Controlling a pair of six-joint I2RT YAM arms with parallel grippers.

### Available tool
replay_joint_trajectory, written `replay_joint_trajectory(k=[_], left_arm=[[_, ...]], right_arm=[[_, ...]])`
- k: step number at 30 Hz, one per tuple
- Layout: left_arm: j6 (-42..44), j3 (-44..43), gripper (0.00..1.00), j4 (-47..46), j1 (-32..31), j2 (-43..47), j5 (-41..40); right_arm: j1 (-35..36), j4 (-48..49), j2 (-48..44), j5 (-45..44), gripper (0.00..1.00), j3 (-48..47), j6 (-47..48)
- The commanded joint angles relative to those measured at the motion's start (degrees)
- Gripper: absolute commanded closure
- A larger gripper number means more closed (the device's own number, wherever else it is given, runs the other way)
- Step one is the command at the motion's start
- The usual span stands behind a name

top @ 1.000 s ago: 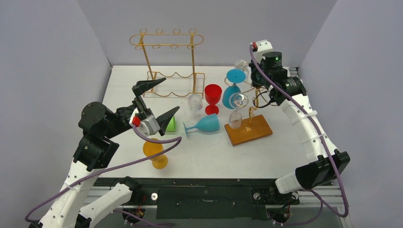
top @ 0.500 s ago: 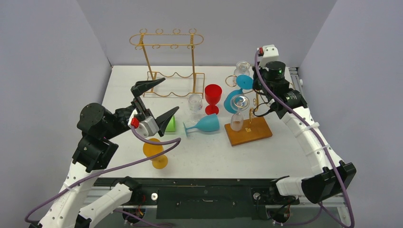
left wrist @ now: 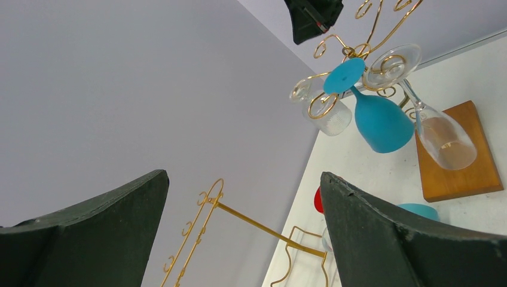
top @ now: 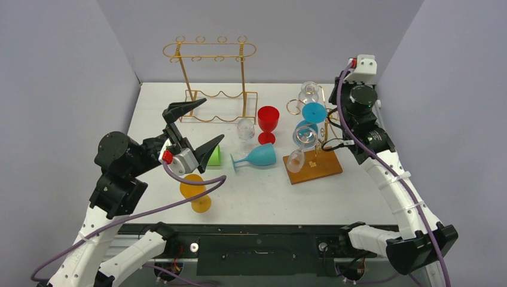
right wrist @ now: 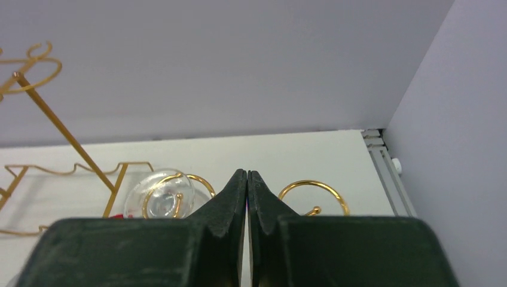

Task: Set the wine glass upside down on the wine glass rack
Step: Adjust the wine rack at the center of the board.

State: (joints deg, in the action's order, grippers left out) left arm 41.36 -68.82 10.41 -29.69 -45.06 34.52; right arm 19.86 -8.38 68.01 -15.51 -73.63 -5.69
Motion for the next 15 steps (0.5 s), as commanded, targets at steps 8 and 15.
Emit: replay_joint_trajectory(k=[8, 15], left_arm=[[0.3, 0.0, 0.04, -1.9, -0.3, 0.7, -0.6], [-6.1, 0.7, 0.04, -2.2, -0.3, 0.5, -4.0]], right_arm=[[-0.5, 5.3, -2.6, -2.4, 1.00, 0.0, -1.5], [0.5, -0.8, -6.4, 3.2, 0.87, -0.9, -2.8]])
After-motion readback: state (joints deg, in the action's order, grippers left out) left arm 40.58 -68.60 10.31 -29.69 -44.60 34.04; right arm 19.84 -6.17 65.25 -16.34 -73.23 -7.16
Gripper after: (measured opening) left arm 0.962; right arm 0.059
